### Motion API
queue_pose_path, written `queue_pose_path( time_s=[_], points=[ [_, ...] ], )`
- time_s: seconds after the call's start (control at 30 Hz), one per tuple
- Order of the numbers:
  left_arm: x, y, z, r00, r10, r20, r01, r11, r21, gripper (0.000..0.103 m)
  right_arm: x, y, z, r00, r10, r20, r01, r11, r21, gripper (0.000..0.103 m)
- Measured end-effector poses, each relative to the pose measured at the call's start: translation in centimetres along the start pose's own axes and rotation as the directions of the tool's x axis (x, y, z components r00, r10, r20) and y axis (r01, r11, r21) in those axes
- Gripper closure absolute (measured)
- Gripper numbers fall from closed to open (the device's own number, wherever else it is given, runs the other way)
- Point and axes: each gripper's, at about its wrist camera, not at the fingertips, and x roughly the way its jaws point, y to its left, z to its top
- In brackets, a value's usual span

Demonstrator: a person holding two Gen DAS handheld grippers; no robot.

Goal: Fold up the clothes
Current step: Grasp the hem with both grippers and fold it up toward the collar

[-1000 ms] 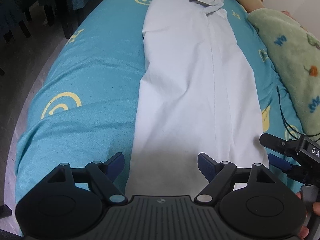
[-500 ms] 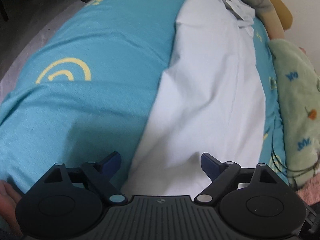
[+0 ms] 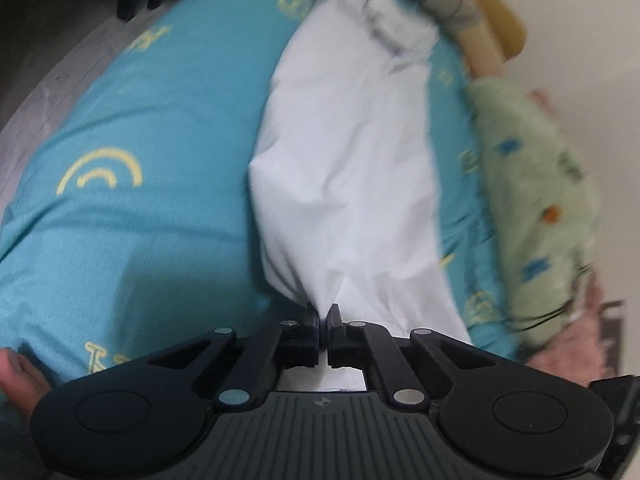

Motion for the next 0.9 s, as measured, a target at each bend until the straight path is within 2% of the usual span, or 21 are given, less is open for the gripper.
queue_pose_path(
  time_s=[0.1,0.2,0.33,0.4,0.53,0.67,0.73,0.9],
  points=[
    [-4.1,-1.5,1.8,0.991,-0.105,0.080,0.107,0.994,-0.013,0.100,-3.2,2.0,1.6,0.996,0.039,0.083,-0.036,0.999,-0.030,0.092],
    [-8.1,-2.8,3.2,0.968,-0.197,0.155,0.202,0.979,-0.012,0.100,-7.3,4.6,3.6,0.979,0.106,0.176,-0.095,0.993,-0.071,0.092],
    [-12.1,-3.2,1.4,0.950,-0.243,0.196,0.245,0.969,0.014,0.101,-11.4,6.3,3.0,0.958,0.174,0.229,-0.147,0.980,-0.132,0.093],
    [-13.8,-2.2,-1.0,0.947,-0.263,0.183,0.267,0.964,0.005,0.101,-12.8,6.1,1.3,0.951,0.198,0.238,-0.165,0.975,-0.149,0.093],
    [-14.2,-0.3,-5.6,0.956,-0.255,0.142,0.259,0.966,-0.013,0.101,-14.4,4.0,-3.2,0.948,0.211,0.236,-0.178,0.972,-0.152,0.093],
    [-12.3,0.4,-4.5,0.961,-0.237,0.141,0.243,0.970,-0.029,0.101,-13.6,1.5,-6.6,0.959,0.192,0.209,-0.176,0.980,-0.094,0.093],
    [-11.3,0.7,-3.8,0.963,-0.228,0.141,0.235,0.971,-0.037,0.101,-12.9,0.5,-7.0,0.959,0.198,0.203,-0.190,0.980,-0.060,0.093],
    [-8.8,1.4,-1.8,0.968,-0.204,0.143,0.214,0.975,-0.056,0.101,-11.2,0.1,-4.4,0.950,0.187,0.252,-0.177,0.982,-0.060,0.093]
  ],
)
